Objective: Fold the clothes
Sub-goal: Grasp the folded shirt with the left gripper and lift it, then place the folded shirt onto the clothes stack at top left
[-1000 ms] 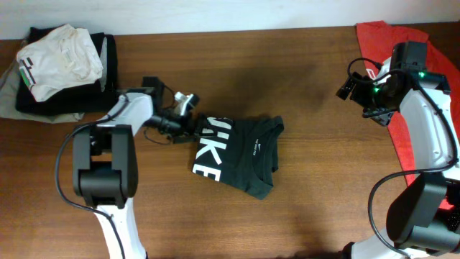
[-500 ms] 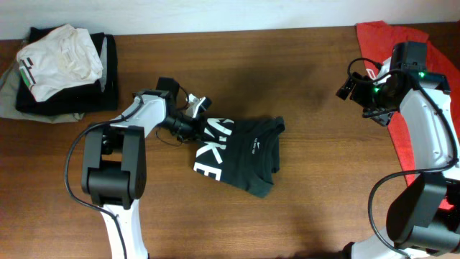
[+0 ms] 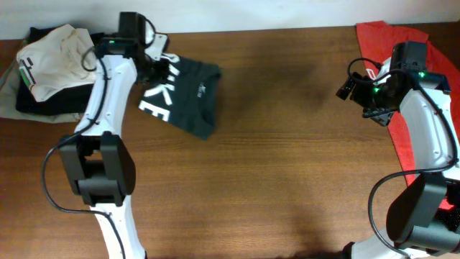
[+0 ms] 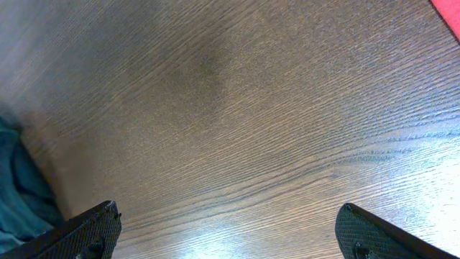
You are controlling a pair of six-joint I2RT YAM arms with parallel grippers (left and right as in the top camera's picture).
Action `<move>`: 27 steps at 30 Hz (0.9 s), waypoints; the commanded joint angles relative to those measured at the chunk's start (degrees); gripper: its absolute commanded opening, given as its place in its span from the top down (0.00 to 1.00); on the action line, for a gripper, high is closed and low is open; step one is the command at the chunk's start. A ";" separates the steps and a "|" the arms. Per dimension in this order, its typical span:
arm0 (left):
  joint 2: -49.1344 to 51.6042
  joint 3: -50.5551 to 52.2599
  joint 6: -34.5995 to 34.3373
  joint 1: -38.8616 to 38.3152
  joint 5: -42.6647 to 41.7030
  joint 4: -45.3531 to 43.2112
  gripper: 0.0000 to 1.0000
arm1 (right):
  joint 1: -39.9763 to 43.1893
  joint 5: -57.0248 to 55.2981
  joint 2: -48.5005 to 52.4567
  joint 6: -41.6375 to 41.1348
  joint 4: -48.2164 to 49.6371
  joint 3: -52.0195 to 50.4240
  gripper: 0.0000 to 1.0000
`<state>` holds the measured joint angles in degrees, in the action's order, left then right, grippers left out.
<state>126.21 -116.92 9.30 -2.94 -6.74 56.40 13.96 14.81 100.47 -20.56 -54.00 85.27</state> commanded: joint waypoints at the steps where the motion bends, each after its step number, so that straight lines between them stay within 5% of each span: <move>1: 0.09 -1.27 5.66 3.21 11.17 -4.81 0.99 | -0.04 -0.50 0.09 0.13 -0.02 0.24 0.01; 19: 0.09 -10.75 7.04 15.08 12.92 -20.44 0.99 | -0.04 -0.50 0.09 0.13 -0.02 0.24 0.01; 27: 0.20 -10.64 -3.19 21.14 17.09 -22.58 0.99 | -0.04 -0.50 0.09 0.13 -0.02 0.24 0.01</move>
<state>126.23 -126.13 11.66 15.75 8.86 34.63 13.93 14.81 100.47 -20.58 -54.00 85.27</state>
